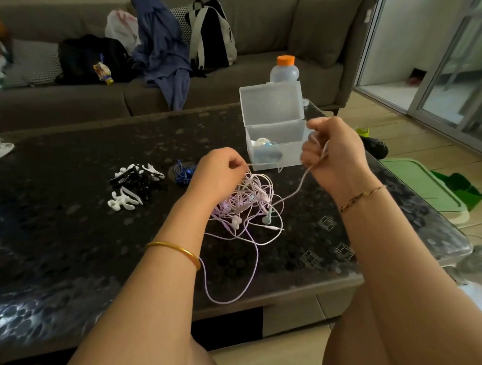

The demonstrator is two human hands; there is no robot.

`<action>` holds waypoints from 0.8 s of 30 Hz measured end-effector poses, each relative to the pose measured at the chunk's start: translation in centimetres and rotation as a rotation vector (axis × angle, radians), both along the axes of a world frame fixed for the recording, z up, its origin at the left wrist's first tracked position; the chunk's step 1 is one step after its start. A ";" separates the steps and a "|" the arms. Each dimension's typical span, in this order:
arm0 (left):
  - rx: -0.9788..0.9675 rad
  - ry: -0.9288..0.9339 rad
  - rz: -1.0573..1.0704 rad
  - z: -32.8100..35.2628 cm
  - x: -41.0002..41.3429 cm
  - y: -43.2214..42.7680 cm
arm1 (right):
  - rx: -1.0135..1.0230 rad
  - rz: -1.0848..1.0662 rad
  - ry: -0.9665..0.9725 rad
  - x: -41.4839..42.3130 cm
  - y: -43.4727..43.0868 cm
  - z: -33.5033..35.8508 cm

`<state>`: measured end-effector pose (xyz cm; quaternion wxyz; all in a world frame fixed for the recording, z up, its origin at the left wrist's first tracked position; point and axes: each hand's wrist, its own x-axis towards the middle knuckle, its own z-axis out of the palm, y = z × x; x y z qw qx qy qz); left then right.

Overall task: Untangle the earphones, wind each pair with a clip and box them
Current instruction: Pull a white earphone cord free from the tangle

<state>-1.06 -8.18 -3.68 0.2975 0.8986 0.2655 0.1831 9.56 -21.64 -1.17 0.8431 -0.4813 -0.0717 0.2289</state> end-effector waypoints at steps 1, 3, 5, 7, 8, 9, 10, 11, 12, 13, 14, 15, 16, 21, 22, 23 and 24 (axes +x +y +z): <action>0.020 -0.020 0.045 -0.1 0.0 0.1 | -0.142 -0.008 -0.122 0.1 -0.1 -0.1; 0.021 -0.080 0.077 -0.2 0.0 0.3 | -0.539 0.008 -0.486 0.0 -0.1 -0.5; 0.034 -0.138 0.078 0.0 0.2 0.1 | -0.897 0.129 -0.839 -0.2 0.1 -0.9; -0.013 -0.213 0.049 0.3 0.2 -0.2 | -1.145 0.233 -1.024 -0.7 0.5 -1.4; -0.067 -0.244 0.016 0.4 0.2 -0.3 | -1.171 0.218 -1.048 -0.9 0.6 -1.5; -0.112 -0.248 -0.021 0.4 0.0 -0.3 | -1.106 0.165 -1.032 -1.0 0.6 -1.6; -0.116 -0.207 -0.055 0.4 -0.1 -0.3 | -0.980 0.097 -0.981 -0.9 0.6 -1.5; -0.083 -0.129 -0.083 0.2 -0.3 -0.2 | -0.821 0.042 -0.906 -0.8 0.6 -1.3; -0.039 -0.048 -0.096 0.0 -0.4 -0.1 | -0.663 0.013 -0.825 -0.7 0.4 -0.9; 0.004 0.015 -0.091 -0.2 -0.5 -0.1 | -0.535 0.002 -0.749 -0.9 0.3 -0.6; 0.041 0.047 -0.071 -0.2 -0.4 -0.1 | -0.444 -0.005 -0.682 -1.1 0.2 -0.4; 0.059 0.049 -0.046 -0.2 -0.3 -0.2 | -0.373 -0.013 -0.623 -1.4 0.3 -0.4; 0.058 0.036 -0.028 -0.2 -0.2 -0.2 | -0.307 -0.025 -0.567 -1.7 0.5 -0.5; 0.008 -0.061 0.033 -0.3 -0.3 0.4 | -0.069 -0.106 -0.281 -0.8 0.7 -0.4; -0.010 -0.066 0.060 -0.4 -0.4 0.8 | -0.026 -0.108 -0.238 -0.3 0.6 -0.3; -0.008 -0.060 0.093 -0.5 -0.5 1.2 | 0.020 -0.100 -0.197 0.2 0.5 -0.4; 0.017 -0.046 0.130 -0.6 -0.6 1.5 | 0.062 -0.084 -0.154 0.4 0.4 -0.4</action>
